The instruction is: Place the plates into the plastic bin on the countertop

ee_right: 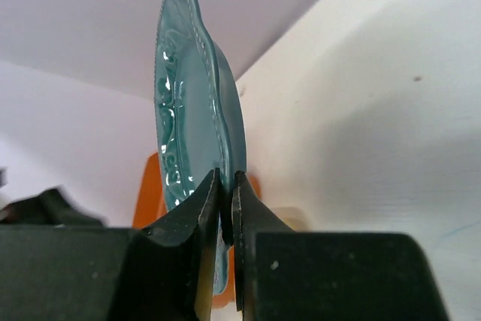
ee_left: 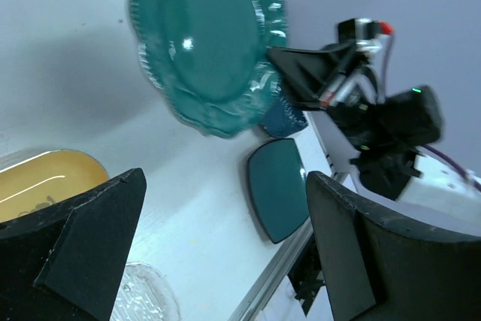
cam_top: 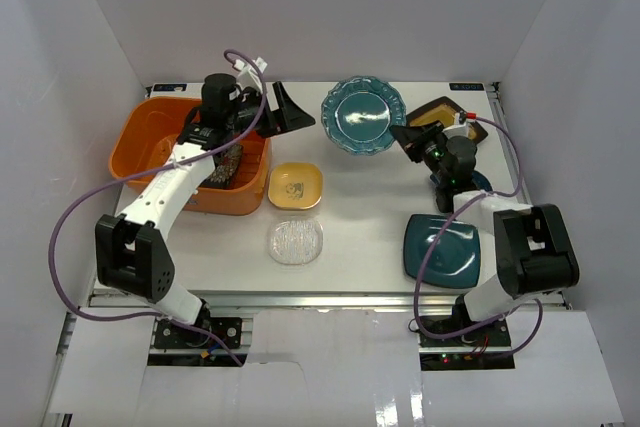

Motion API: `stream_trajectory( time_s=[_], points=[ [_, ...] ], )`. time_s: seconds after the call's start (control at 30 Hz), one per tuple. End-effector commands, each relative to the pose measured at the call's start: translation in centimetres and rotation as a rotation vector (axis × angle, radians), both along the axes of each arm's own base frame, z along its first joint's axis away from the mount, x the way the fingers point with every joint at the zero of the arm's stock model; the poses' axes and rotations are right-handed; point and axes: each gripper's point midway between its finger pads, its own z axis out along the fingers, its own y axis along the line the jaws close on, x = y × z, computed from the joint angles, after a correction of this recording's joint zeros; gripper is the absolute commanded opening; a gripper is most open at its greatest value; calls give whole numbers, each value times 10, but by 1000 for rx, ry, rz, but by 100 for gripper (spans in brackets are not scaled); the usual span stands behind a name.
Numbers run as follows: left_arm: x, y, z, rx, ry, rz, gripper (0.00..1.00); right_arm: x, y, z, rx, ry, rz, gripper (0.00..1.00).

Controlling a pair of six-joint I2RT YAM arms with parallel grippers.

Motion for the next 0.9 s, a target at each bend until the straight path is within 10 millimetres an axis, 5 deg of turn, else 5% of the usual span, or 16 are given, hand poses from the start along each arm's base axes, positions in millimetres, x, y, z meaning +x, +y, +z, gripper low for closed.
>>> stream_trajectory(
  time_s=[0.0,0.2,0.33,0.43,0.47,0.5,0.53,0.57,0.63,0.67,0.83,0.87],
  points=[
    [16,1,-8,67,-5,63,98,-39,21,88,92,-295,167,8],
    [26,-24,-36,101,40,31,98,-69,32,109,129,-344,288,8],
    [18,-45,-33,19,32,-59,97,-79,38,114,145,-351,343,8],
    [15,-49,-37,-3,47,-78,67,-86,41,116,148,-358,373,8],
    [14,-49,-35,-18,44,-75,53,-87,42,116,150,-357,378,8],
    [11,-49,-37,-29,34,-77,23,-88,42,115,149,-354,381,8],
    [7,-46,-27,-41,15,-69,12,-89,42,115,145,-354,383,8],
    [6,-44,-27,-43,19,-57,0,-87,42,111,135,-337,381,11],
    [1,-41,-7,-57,-21,-47,0,-87,42,109,129,-329,382,23],
    [-1,-39,-1,-65,-29,-41,0,-90,44,109,129,-333,397,41],
    [-3,4,55,-145,-111,65,0,-104,51,123,115,-382,483,95],
    [-2,17,66,-165,-129,98,0,-107,50,126,104,-392,487,91]
  ],
)
